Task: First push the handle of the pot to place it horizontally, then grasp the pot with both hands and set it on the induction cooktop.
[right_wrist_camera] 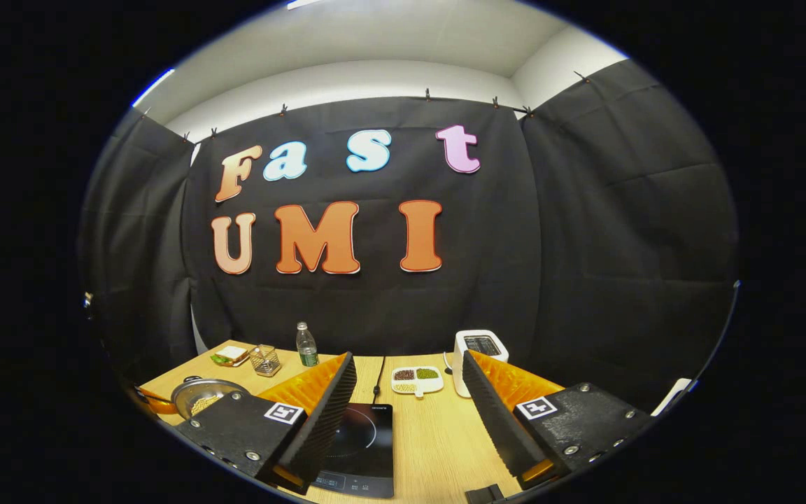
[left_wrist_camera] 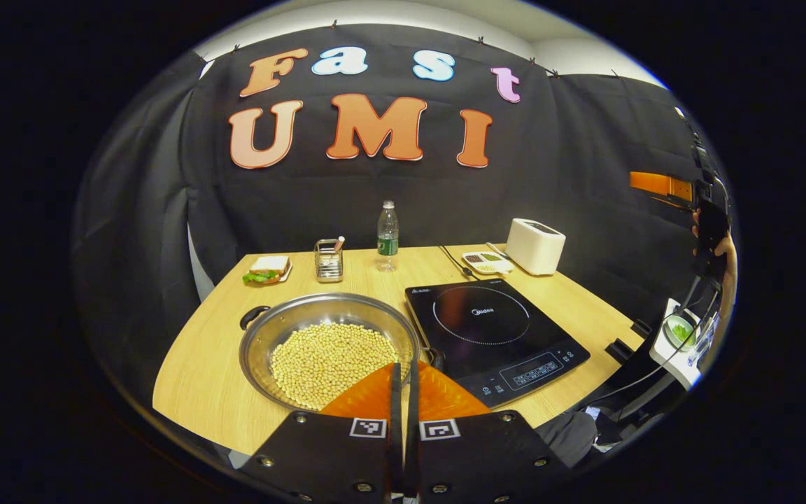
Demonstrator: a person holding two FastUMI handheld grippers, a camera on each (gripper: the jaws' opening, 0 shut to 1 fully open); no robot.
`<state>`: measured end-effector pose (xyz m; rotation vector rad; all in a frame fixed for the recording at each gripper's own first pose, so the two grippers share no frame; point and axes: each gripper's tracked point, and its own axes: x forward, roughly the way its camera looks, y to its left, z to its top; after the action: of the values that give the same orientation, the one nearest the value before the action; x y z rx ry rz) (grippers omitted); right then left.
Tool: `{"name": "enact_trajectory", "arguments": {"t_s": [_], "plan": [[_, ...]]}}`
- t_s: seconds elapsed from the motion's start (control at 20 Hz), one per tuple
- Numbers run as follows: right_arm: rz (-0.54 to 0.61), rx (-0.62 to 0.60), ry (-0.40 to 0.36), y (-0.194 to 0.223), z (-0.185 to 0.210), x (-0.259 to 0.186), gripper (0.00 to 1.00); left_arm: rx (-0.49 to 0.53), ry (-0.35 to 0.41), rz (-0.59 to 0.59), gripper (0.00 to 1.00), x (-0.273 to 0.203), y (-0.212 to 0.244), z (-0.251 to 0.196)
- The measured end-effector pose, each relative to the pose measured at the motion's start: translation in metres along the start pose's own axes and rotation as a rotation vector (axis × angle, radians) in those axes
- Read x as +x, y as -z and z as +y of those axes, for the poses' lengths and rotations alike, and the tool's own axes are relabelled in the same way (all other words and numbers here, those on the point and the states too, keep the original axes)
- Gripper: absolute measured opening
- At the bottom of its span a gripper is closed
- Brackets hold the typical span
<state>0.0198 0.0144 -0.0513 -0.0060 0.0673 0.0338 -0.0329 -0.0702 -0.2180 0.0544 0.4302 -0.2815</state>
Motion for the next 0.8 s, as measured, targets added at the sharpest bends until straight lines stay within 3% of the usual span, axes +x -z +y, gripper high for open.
{"name": "enact_trajectory", "arguments": {"t_s": [0.2,0.25,0.3,0.4,0.45,0.65,0.7,0.8], "plan": [[0.014,0.006,-0.001,0.006,-0.002,0.002,0.95,0.001,0.005,0.055,0.03,0.012,0.023,-0.002],[0.019,0.008,-0.002,0.008,-0.003,0.003,1.0,0.002,0.009,0.073,0.02,0.018,0.031,-0.005],[0.024,0.01,-0.004,0.01,-0.003,0.003,0.95,-0.006,0.016,0.092,0.02,0.022,0.037,-0.007],[0.032,0.008,0.0,0.014,-0.006,0.005,1.0,-0.024,0.031,0.125,0.02,0.031,0.049,-0.012],[0.035,0.007,0.003,0.016,-0.007,0.006,0.95,-0.024,0.031,0.135,0.03,0.035,0.054,-0.012],[0.055,0.016,0.009,0.024,-0.014,0.01,0.95,-0.031,0.028,0.177,0.02,0.053,0.07,-0.014],[0.06,0.019,0.009,0.027,-0.015,0.011,1.0,-0.033,0.029,0.19,0.02,0.057,0.075,-0.014],[0.067,0.019,0.012,0.031,-0.018,0.014,0.95,-0.034,0.022,0.209,0.02,0.064,0.082,-0.013]]}}
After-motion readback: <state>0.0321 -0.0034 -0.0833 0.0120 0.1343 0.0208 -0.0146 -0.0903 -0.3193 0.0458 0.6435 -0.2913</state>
